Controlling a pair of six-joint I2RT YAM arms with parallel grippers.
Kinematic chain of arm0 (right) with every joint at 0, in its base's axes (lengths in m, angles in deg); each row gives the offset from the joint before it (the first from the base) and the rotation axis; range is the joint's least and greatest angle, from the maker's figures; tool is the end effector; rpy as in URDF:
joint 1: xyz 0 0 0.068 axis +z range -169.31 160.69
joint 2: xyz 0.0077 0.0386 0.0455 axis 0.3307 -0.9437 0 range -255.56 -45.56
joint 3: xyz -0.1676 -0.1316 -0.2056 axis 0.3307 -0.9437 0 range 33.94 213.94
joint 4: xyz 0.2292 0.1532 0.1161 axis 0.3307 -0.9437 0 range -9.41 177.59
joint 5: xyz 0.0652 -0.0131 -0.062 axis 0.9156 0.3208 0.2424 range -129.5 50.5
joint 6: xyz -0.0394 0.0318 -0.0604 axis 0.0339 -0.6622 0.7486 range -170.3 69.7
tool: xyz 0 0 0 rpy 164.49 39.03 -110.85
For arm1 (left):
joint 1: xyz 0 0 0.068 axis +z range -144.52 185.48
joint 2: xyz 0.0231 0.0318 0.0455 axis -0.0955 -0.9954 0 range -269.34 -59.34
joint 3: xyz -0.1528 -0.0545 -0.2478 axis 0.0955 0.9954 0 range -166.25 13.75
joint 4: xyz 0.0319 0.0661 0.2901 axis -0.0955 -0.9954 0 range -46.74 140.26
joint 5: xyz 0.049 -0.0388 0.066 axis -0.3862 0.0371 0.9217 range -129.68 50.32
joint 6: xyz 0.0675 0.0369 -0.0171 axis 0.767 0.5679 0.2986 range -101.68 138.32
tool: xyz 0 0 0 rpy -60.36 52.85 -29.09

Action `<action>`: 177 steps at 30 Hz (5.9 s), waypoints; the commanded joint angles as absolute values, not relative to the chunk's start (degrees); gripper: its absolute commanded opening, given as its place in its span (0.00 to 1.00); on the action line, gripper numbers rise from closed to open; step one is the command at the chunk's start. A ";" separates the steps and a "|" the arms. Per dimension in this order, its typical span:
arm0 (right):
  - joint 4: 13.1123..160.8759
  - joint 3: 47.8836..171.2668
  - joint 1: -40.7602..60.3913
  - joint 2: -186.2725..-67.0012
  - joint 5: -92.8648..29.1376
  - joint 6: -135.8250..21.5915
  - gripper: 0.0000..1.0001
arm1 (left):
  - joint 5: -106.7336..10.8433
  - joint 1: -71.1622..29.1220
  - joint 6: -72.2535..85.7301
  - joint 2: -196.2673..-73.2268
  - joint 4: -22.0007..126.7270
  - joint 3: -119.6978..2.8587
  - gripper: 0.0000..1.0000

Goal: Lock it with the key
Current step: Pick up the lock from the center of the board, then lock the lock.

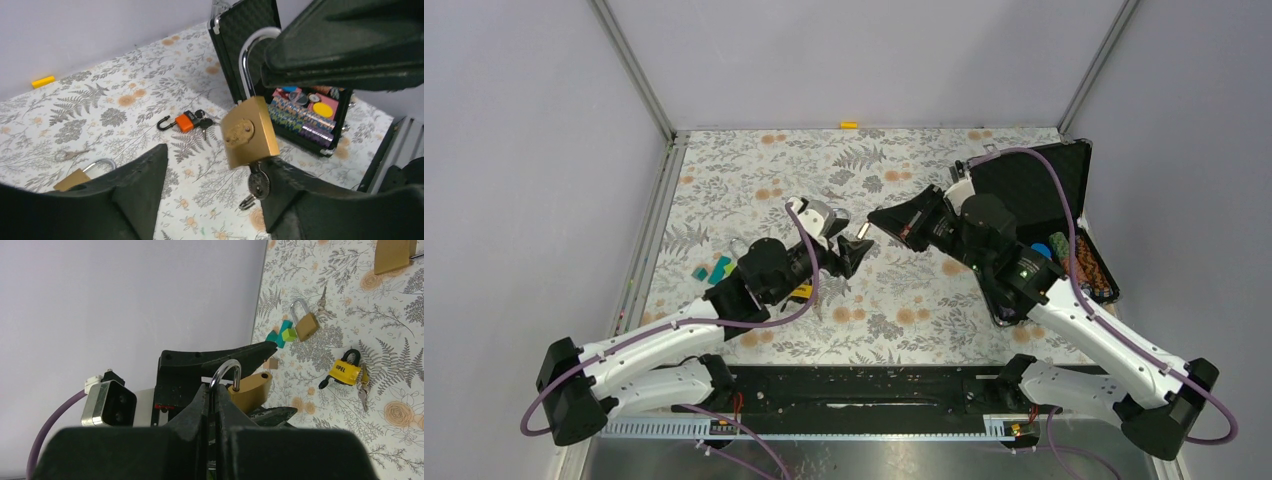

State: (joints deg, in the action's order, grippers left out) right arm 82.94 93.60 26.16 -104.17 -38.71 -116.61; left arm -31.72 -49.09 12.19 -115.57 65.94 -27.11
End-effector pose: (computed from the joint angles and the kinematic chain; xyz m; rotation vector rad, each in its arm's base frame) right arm 0.2063 0.2111 0.4156 0.3247 1.8332 1.4546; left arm 0.1765 -0.2321 0.3361 0.5569 1.5123 -0.7203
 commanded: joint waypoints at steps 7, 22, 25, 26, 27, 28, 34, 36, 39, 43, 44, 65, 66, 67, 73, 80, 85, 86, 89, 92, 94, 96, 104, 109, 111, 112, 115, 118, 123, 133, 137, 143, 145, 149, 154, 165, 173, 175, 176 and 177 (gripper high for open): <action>86.97 90.48 25.95 -99.96 -37.89 -116.84 0.00 | -28.44 -53.66 13.85 -115.60 73.02 -28.24 0.62; 86.99 88.68 24.18 -95.60 -32.82 -107.22 0.04 | -24.21 -55.52 9.30 -117.44 63.68 -36.46 0.00; 87.00 87.05 22.49 -93.93 -28.80 -102.02 0.12 | -27.12 -55.24 10.05 -116.70 59.06 -39.89 0.00; 87.04 86.89 21.61 -93.81 -27.08 -100.68 0.14 | -28.88 -54.99 10.13 -116.75 57.27 -41.54 0.00; 86.95 86.71 20.70 -93.83 -24.91 -99.29 0.17 | -30.91 -54.73 10.13 -116.68 55.32 -43.02 0.00; 86.82 86.68 19.61 -94.05 -22.77 -97.87 0.20 | -33.42 -54.24 10.14 -116.67 53.75 -44.36 0.00; 85.26 87.04 14.83 -92.86 -15.54 -92.01 0.62 | -46.79 -50.90 11.15 -116.05 46.98 -49.54 0.00; 85.28 88.04 14.73 -91.42 -13.90 -88.83 0.74 | -50.30 -49.87 12.07 -116.31 44.61 -50.79 0.00; 85.11 89.36 14.75 -89.05 -11.82 -83.62 0.82 | -54.94 -49.01 13.57 -117.17 40.80 -52.78 0.00; 83.32 91.53 14.79 -88.18 -9.60 -77.70 0.83 | -60.13 -48.54 14.31 -118.34 38.82 -54.62 0.00; 82.56 92.26 14.79 -88.41 -9.21 -76.78 0.82 | -61.32 -48.35 14.14 -118.79 38.66 -55.06 0.00; 77.76 93.29 14.76 -90.22 -0.11 -71.68 0.16 | -79.68 -44.15 9.90 -119.53 40.08 -56.52 0.00; 78.40 92.89 14.79 -89.96 0.20 -71.66 0.09 | -81.33 -43.86 9.13 -119.64 40.59 -56.66 0.00; 79.13 92.47 14.79 -89.68 0.48 -71.70 0.02 | -82.75 -43.60 8.12 -119.74 41.36 -56.65 0.00; 85.53 89.82 14.81 -88.23 1.29 -72.95 0.00 | -88.32 -43.52 -0.92 -121.26 49.49 -55.57 0.00; 94.14 85.32 14.81 -86.65 1.07 -71.91 0.00 | -90.25 -43.53 -10.51 -124.16 56.74 -55.50 0.00; 95.38 84.21 14.87 -87.32 0.83 -72.09 0.00 | -91.21 -43.52 -14.01 -124.47 60.99 -55.23 0.00; 95.90 83.98 14.87 -87.57 0.88 -72.52 0.00 | -91.27 -43.53 -14.77 -124.63 61.71 -55.32 0.00; 99.67 82.58 14.88 -88.20 1.86 -75.42 0.00 | -90.10 -43.48 -14.99 -125.37 61.43 -56.28 0.00; 102.68 81.18 15.54 -89.06 1.74 -78.84 0.00 | -86.31 -43.56 -14.08 -125.65 61.19 -56.90 0.00; 103.59 80.00 16.40 -89.51 0.56 -80.29 0.00 | -83.22 -43.51 -12.78 -125.83 60.04 -57.76 0.00; 104.69 79.11 17.39 -90.15 0.09 -81.57 0.00 | -81.34 -43.53 -12.24 -126.44 59.50 -58.68 0.00; 107.33 77.64 22.12 -93.88 -0.82 -83.73 0.00 | -80.84 -43.45 -11.89 -131.74 58.48 -63.27 0.00; 108.80 77.14 23.55 -95.30 -1.68 -84.94 0.00 | -81.25 -43.21 -13.53 -133.25 60.51 -63.73 0.00; 107.78 77.22 23.60 -94.69 -3.32 -85.01 0.00 | -81.01 -42.87 -13.58 -132.94 60.22 -63.40 0.00; 107.31 77.25 23.58 -94.05 -4.64 -84.71 0.00 | -80.95 -42.60 -13.53 -132.49 60.20 -62.86 0.00; 102.10 78.87 23.57 -91.45 -10.23 -82.87 0.00 | -80.93 -41.50 -13.27 -130.54 59.37 -60.58 0.00; 95.25 82.01 23.41 -89.84 -15.84 -80.97 0.00 | -80.21 -40.48 -11.01 -127.83 55.98 -57.58 0.11; 89.76 85.62 21.72 -89.33 -18.22 -78.71 0.00 | -80.50 -37.69 -8.41 -122.35 54.61 -49.16 0.78; 90.99 85.45 17.68 -89.53 -12.83 -79.80 0.00 | -80.69 -33.37 -5.20 -112.00 51.01 -40.00 0.99; 93.04 84.76 17.48 -89.29 -10.79 -81.02 0.00 | -83.26 -33.44 -6.01 -113.02 51.66 -39.17 0.93; 97.37 84.30 17.04 -90.41 -7.12 -84.12 0.00 | -83.65 -33.39 -4.31 -116.28 47.52 -41.94 0.90; 98.00 84.22 17.07 -90.63 -6.51 -84.54 0.00 | -84.61 -33.43 -4.19 -116.94 47.71 -42.06 0.88; 98.05 84.06 16.90 -90.71 -6.48 -84.66 0.00 | -87.72 -33.43 -4.33 -117.05 49.95 -41.11 0.63; 98.09 84.04 16.72 -90.65 -6.60 -84.75 0.00 | -89.58 -33.42 -2.82 -115.47 49.95 -40.83 0.31; 98.17 83.16 15.93 -90.29 -7.67 -84.84 0.00 | -86.15 -33.43 -1.12 -113.04 49.14 -40.26 0.00; 95.24 83.92 14.08 -85.93 -11.16 -84.04 0.00 | -80.37 -33.36 -0.19 -108.33 50.02 -36.54 0.00; 94.36 84.14 13.90 -84.87 -12.76 -83.92 0.00 | -79.54 -33.34 0.14 -107.76 49.51 -36.00 0.00; 93.97 84.06 13.87 -84.36 -13.71 -83.96 0.00 | -79.12 -33.42 0.13 -107.74 49.40 -35.66 0.00; 93.53 84.04 13.91 -84.06 -14.46 -83.81 0.00 | -78.74 -33.39 0.08 -107.74 49.38 -35.31 0.00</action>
